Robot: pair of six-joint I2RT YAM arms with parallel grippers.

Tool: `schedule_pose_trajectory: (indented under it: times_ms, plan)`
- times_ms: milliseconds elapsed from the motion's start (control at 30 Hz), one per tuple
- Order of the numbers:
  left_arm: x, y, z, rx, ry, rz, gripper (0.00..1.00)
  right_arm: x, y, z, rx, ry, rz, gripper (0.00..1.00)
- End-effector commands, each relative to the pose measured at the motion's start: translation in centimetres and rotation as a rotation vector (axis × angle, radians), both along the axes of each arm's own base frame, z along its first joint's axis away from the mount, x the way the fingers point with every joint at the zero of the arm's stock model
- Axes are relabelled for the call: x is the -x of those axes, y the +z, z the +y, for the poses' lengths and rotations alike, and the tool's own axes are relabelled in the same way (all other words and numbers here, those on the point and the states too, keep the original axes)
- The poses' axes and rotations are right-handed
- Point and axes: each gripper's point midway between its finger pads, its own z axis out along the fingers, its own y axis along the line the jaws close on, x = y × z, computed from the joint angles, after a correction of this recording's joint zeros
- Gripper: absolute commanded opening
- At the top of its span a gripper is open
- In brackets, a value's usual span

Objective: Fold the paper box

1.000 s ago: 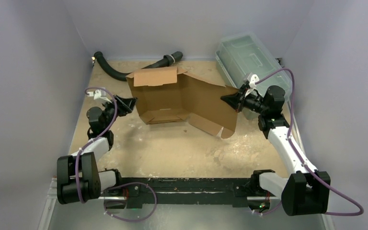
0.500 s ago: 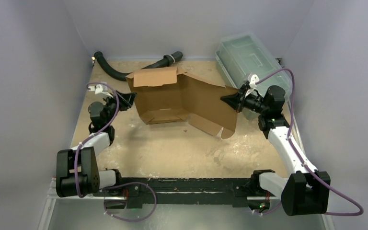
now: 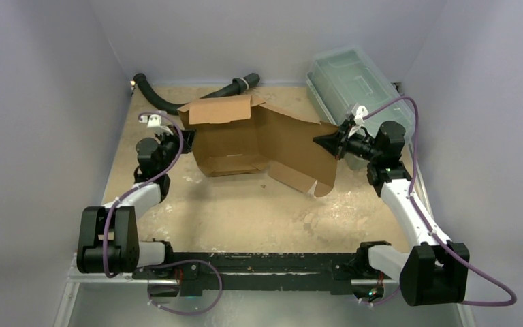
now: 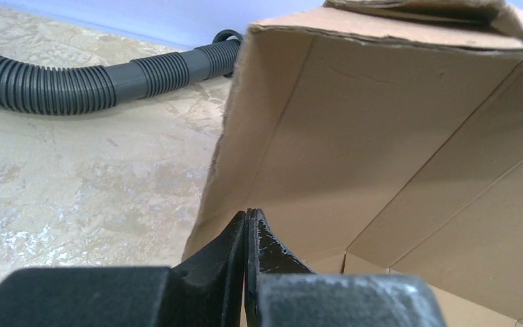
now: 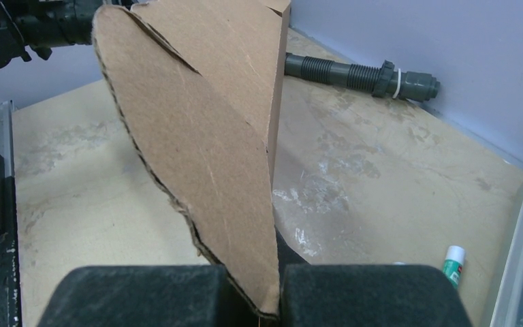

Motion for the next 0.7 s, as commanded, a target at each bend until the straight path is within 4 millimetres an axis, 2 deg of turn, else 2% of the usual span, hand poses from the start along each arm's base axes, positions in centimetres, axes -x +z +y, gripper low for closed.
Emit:
schedule_pose_trajectory:
  times_ms: [0,133,233,267,333,433,567,667]
  plan:
    - [-0.1,1.4,-1.1,-0.074,0.011,-0.062,0.0,0.2,2.5,0.3,-0.009,0.038,-0.069,0.0]
    - [2.4,2.6,-1.7,-0.092,0.05,-0.123,0.0,0.3,2.6,0.3,-0.01,0.037,-0.074,0.0]
    - [3.9,3.4,-0.9,-0.081,0.099,-0.124,0.0,0.2,2.5,0.2,-0.007,0.03,-0.071,0.0]
    - [4.2,3.4,-0.2,-0.081,0.137,-0.096,0.05,0.1,2.5,0.2,-0.006,0.027,-0.071,0.0]
    - [4.6,2.8,1.5,-0.074,0.23,-0.014,0.28,0.0,2.5,0.1,-0.005,0.022,-0.071,0.0]
    - [4.9,1.7,2.3,-0.021,0.214,0.082,0.46,-0.1,2.4,0.1,-0.004,0.02,-0.068,0.0]
    - [4.3,-0.3,3.7,0.102,0.122,0.157,0.51,-0.1,2.3,0.1,-0.003,0.025,-0.066,0.0]
    - [3.2,-0.5,2.5,0.154,0.027,0.143,0.54,-0.1,2.2,0.1,-0.004,0.028,-0.063,0.0]
